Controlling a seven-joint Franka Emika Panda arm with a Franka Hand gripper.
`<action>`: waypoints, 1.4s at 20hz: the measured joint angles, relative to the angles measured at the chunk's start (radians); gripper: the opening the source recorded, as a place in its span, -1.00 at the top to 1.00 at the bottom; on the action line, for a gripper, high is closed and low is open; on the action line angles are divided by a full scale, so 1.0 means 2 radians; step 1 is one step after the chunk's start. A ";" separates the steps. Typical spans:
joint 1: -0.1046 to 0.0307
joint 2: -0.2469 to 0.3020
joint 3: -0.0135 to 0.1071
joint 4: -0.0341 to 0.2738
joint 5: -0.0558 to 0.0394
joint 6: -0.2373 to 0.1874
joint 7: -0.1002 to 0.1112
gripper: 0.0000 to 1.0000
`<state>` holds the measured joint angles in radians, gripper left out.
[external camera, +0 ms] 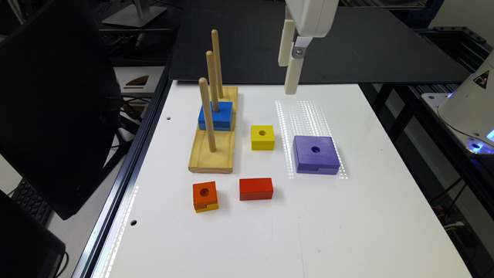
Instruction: Pick up yellow block.
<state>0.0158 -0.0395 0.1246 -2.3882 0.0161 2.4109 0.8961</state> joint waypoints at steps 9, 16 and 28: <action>-0.002 0.040 0.000 0.037 0.0000 0.000 0.000 -1.00; -0.002 0.086 -0.001 0.037 -0.0011 0.032 0.000 -1.00; -0.002 0.109 -0.001 0.038 -0.0014 0.054 0.000 -1.00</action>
<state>0.0115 0.1786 0.1228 -2.3118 0.0134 2.5192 0.8961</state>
